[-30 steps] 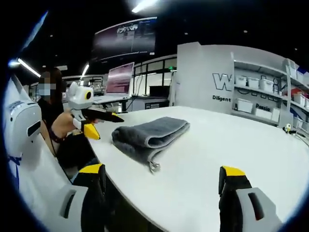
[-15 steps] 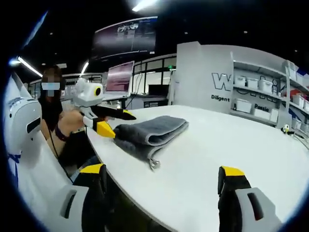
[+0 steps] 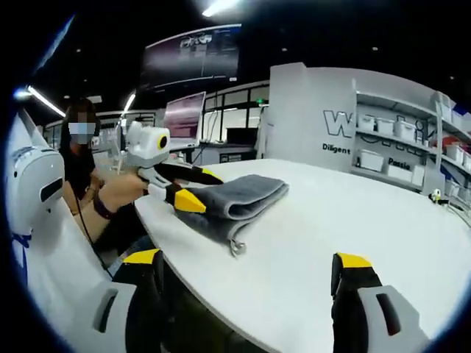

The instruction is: Open the folded towel by lifting each exposed corner and separating the folded layers until the towel lies flat within the target outline without major curled edges

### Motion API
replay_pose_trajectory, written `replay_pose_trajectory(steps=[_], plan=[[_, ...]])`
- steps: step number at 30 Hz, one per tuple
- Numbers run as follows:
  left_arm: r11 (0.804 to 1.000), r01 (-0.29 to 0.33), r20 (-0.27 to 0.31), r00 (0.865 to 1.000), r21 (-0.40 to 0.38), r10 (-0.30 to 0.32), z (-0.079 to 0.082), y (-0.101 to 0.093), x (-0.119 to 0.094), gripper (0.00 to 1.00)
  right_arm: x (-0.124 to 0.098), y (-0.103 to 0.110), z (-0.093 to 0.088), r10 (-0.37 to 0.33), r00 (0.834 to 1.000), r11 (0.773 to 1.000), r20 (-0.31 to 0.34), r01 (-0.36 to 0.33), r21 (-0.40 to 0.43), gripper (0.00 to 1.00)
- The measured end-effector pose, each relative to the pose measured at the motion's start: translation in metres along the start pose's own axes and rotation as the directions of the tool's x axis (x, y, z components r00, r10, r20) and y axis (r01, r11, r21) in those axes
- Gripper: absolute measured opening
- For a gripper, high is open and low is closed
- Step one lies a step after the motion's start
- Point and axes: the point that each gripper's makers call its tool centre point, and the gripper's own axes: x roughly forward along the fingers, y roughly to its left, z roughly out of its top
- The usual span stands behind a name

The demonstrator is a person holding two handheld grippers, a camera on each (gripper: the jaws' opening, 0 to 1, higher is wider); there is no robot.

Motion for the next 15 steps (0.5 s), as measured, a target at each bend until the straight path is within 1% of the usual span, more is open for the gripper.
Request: replay_pose_trajectory(steps=[6, 11, 13, 15], plan=[[0.999, -0.029, -0.013, 0.999, 0.017, 0.030, -0.004, 0.003, 0.005, 0.57, -0.001, -0.001, -0.004, -0.002, 1.000, 1.000, -0.004, 0.002, 0.007, 0.95], [0.999, -0.020, -0.013, 1.000, 0.036, 0.020, -0.005, -0.003, 0.009, 0.53, -0.001, -0.001, -0.007, -0.004, 1.000, 1.000, -0.007, 0.004, 0.011, 0.95], [0.998, -0.015, -0.004, 1.000, 0.063, 0.016, -0.003, -0.006, 0.011, 0.50, -0.001, -0.001, -0.008, -0.005, 1.000, 1.000, -0.008, 0.005, 0.015, 0.95], [0.997, -0.011, -0.002, 1.000, 0.074, 0.011, -0.003, -0.008, 0.012, 0.48, -0.001, -0.001, -0.008, -0.003, 1.000, 1.000, -0.008, 0.003, 0.015, 0.95]])
